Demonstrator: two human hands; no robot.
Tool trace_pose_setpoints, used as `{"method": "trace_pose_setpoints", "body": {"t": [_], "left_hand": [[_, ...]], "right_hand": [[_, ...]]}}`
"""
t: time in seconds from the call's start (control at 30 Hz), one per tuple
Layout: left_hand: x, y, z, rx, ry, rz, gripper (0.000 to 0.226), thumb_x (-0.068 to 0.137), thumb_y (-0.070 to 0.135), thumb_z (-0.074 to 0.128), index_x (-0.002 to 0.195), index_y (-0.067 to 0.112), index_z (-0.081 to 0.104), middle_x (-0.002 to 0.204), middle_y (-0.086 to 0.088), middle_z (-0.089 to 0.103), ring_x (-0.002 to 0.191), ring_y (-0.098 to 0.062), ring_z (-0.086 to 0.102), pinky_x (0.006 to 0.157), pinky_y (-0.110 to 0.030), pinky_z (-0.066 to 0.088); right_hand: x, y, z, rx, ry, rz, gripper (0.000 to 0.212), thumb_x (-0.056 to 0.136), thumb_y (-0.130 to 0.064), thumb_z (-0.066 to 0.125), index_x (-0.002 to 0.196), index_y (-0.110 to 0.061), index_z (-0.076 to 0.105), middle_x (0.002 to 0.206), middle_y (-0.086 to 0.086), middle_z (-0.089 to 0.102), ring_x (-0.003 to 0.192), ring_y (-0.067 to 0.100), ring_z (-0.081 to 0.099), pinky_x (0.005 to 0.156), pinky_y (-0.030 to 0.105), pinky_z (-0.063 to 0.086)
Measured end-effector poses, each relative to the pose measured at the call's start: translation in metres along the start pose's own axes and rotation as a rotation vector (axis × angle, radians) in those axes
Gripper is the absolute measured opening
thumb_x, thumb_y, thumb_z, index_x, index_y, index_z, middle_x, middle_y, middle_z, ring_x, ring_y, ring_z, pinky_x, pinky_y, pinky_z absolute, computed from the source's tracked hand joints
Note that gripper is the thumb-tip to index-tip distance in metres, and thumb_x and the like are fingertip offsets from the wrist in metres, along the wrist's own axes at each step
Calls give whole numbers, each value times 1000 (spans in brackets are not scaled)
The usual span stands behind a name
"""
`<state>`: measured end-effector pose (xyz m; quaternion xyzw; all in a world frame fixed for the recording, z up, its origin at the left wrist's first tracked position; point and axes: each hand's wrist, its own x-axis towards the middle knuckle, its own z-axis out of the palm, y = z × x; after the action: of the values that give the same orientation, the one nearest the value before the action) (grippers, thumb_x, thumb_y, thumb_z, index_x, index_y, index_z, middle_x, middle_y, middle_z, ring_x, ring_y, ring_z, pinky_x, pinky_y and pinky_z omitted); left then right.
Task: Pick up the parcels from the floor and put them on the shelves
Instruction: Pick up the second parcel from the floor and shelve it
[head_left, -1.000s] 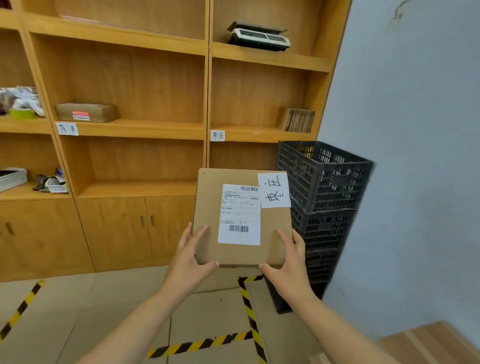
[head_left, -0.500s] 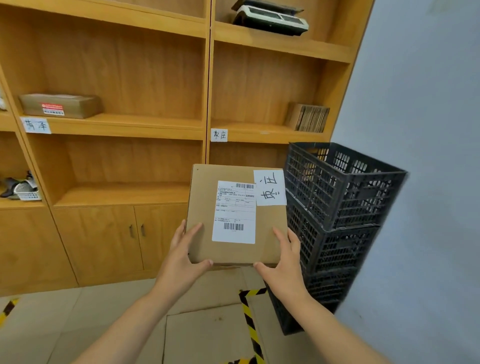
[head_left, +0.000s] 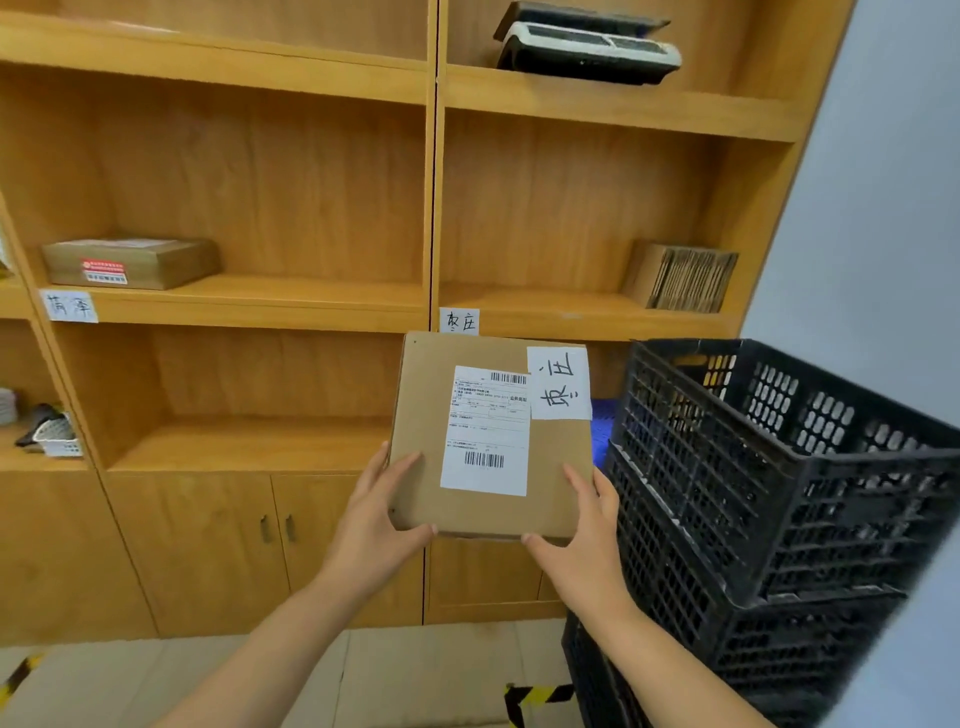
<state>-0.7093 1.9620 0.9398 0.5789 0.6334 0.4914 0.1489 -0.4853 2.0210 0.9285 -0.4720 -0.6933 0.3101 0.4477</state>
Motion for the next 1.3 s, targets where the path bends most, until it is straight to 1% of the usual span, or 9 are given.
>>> {"method": "trace_pose_setpoints", "body": {"t": [0.13, 0.3, 0.4, 0.5, 0.7, 0.87, 1.0, 1.13, 1.3], "left_hand": [[37, -9, 19, 61, 2, 4, 79, 70, 19, 78, 134, 41, 38, 154, 11, 16, 132, -10, 20, 102, -31, 33], [87, -30, 46, 39, -8, -14, 80, 70, 18, 78, 136, 39, 37, 154, 10, 15, 136, -14, 18, 107, -32, 30], [121, -45, 62, 6, -14, -16, 81, 70, 16, 76, 136, 40, 36, 154, 9, 14, 136, -14, 18, 108, -37, 31], [163, -59, 75, -13, -12, 3, 81, 69, 15, 77, 136, 39, 37, 154, 8, 15, 136, -14, 19, 109, -38, 31], [261, -78, 90, -65, -33, 43, 79, 70, 13, 76, 135, 37, 38, 153, 9, 13, 128, 0, 13, 110, -38, 30], [339, -83, 97, -68, -39, 102, 79, 71, 16, 74, 132, 45, 34, 153, 9, 14, 129, -3, 14, 107, -36, 31], [382, -88, 107, -86, -17, 89, 80, 71, 17, 75, 136, 40, 35, 154, 7, 13, 137, -10, 14, 110, -38, 28], [415, -94, 116, -80, 11, 77, 82, 71, 18, 76, 138, 40, 33, 155, 8, 13, 138, -14, 15, 111, -44, 29], [447, -92, 120, -32, 74, 92, 78, 73, 18, 74, 138, 37, 35, 154, 13, 12, 139, -11, 15, 108, -34, 29]], "right_hand": [[38, 20, 4, 21, -12, 12, 84, 71, -20, 76, 138, -40, 28, 145, -21, 8, 136, 10, 23, 113, 40, 31], [88, 40, 11, -3, 11, 1, 84, 72, -18, 76, 137, -40, 28, 147, -19, 7, 137, 8, 20, 112, 31, 28], [120, 51, 17, -26, 23, -5, 85, 72, -18, 75, 137, -41, 26, 147, -20, 4, 140, 9, 14, 115, 35, 25], [159, 60, 26, -61, 46, -28, 85, 72, -17, 75, 137, -41, 25, 148, -21, 2, 142, 10, 10, 116, 41, 23], [250, 69, 43, -103, 102, -28, 86, 73, -20, 75, 137, -43, 24, 146, -23, 2, 139, 10, 15, 115, 37, 25], [322, 70, 53, -113, 156, -44, 85, 72, -20, 76, 137, -41, 26, 146, -25, 3, 137, 8, 19, 110, 40, 35], [368, 69, 55, -151, 160, -65, 85, 72, -19, 76, 137, -40, 26, 147, -24, 2, 136, 8, 20, 109, 35, 35], [409, 73, 54, -151, 124, -100, 85, 73, -19, 75, 137, -40, 25, 146, -25, 1, 137, 9, 20, 109, 29, 29], [455, 79, 56, -106, 81, -145, 82, 73, -21, 75, 136, -41, 27, 146, -25, 3, 133, 3, 20, 109, 27, 27]]}}
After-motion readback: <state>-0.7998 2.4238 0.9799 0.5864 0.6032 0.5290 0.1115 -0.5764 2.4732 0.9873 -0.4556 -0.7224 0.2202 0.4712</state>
